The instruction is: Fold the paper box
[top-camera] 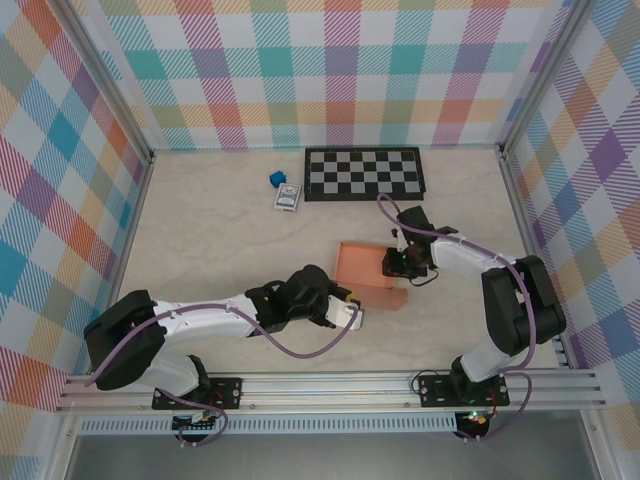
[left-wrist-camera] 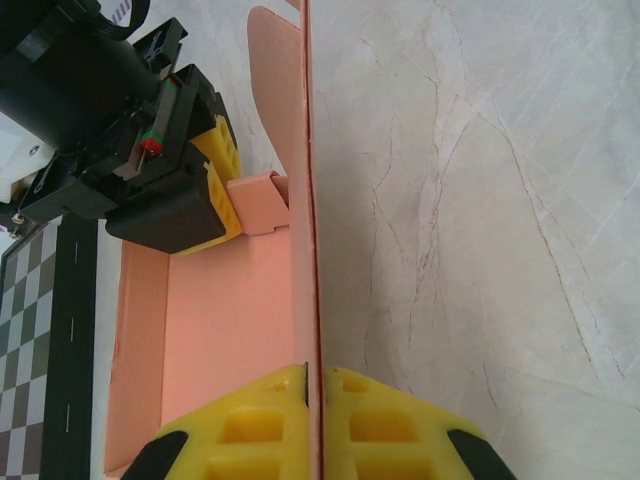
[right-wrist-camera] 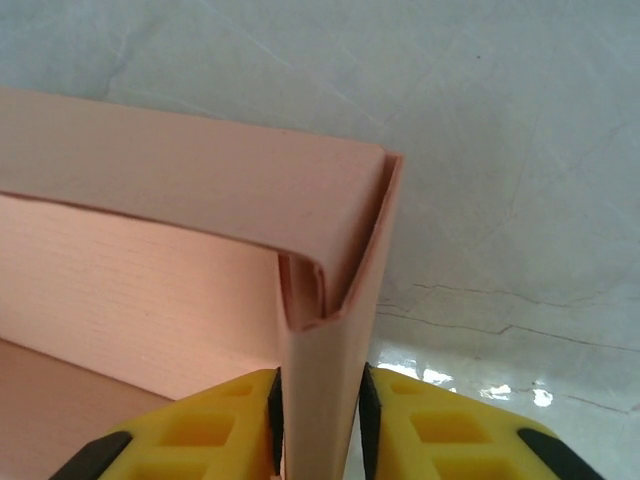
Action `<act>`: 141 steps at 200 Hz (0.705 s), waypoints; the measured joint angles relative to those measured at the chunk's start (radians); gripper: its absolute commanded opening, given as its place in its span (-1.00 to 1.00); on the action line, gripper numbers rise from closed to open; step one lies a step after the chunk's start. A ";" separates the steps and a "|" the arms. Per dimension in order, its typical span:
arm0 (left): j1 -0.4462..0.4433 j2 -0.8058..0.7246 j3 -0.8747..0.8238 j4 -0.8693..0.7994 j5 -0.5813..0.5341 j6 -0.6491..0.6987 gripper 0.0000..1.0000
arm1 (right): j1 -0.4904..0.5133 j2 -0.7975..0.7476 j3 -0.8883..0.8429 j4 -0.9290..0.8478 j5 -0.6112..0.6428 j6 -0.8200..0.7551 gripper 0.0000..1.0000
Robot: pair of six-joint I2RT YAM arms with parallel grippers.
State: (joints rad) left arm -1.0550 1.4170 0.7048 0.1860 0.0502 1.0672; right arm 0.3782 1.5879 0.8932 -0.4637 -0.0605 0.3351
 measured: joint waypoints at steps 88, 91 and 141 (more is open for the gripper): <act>0.000 -0.186 0.041 -0.053 0.050 -0.123 -0.04 | 0.020 -0.144 -0.009 0.081 0.021 -0.118 -0.76; 0.000 -0.200 0.044 -0.055 0.053 -0.130 -0.02 | 0.019 -0.151 -0.009 0.087 0.018 -0.128 -0.76; 0.025 -0.405 0.113 -0.051 0.081 -0.214 0.05 | -0.013 -0.212 -0.002 0.180 -0.053 -0.391 -0.76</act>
State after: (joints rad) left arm -1.0302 1.0119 0.8181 0.1345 0.1314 0.8532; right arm 0.3656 1.3754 0.8913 -0.2832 -0.1131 -0.0563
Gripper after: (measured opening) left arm 0.519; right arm 0.116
